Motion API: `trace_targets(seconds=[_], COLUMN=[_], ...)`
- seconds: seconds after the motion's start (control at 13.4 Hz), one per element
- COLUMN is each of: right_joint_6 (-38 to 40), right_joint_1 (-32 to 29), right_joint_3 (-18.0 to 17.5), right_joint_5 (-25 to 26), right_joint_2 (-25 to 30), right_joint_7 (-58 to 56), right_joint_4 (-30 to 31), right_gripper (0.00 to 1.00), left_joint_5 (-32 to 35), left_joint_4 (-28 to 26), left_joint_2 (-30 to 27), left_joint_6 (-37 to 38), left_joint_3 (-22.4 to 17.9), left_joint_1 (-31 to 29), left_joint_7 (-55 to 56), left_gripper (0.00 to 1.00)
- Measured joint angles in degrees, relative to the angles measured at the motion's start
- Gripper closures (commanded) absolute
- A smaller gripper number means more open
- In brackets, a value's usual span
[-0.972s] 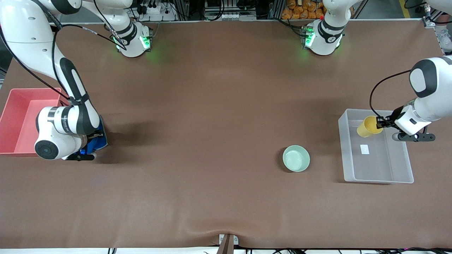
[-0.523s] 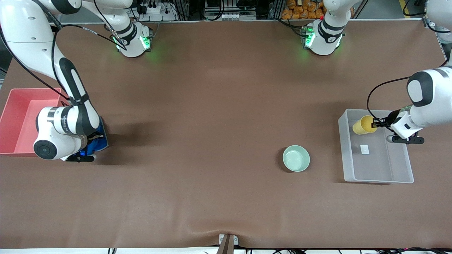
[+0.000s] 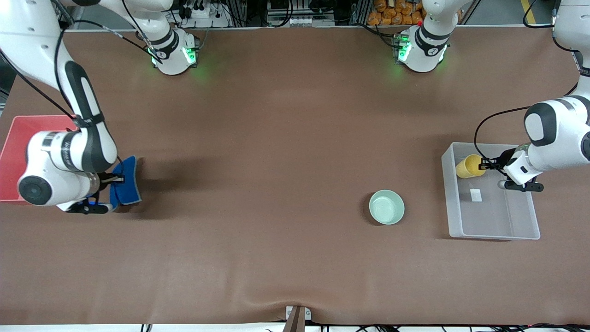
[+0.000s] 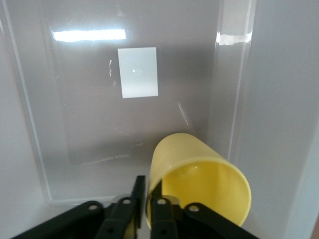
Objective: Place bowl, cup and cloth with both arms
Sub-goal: 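Lower the cup into the clear bin while the right gripper lifts the cloth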
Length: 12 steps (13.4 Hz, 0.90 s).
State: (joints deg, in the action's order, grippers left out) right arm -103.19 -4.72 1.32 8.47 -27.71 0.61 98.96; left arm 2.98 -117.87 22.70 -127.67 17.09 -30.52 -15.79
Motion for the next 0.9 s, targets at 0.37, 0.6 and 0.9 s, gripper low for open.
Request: trace_targets(seconds=[0.37,0.6,0.9], right_joint_6=[9.81,12.24,13.16], right_joint_1=[-0.14,-1.51,-5.05], right_joint_3=[0.18,0.38,0.51], right_joint_5=[0.05,0.08,0.55], right_joint_2=[11.76,17.01,21.59], right_joint_7=[-0.57,-5.14,-13.12], right_joint_4=[-0.34,-0.21,-0.23], right_gripper=[1.0,1.0,1.0], left_joint_5=[0.0,-0.07,-1.96], left_joint_4=[2.5,5.54,7.82], left_joint_2=[-5.57,-13.28,-14.03], left_joint_6=[1.65,8.25,10.83], left_joint_3=[0.23,2.46,11.87], left_joint_1=[-0.01,-0.01,0.26], left_joint_7=[-0.75,-0.79,10.41], left_gripper=[0.0,0.0,0.0])
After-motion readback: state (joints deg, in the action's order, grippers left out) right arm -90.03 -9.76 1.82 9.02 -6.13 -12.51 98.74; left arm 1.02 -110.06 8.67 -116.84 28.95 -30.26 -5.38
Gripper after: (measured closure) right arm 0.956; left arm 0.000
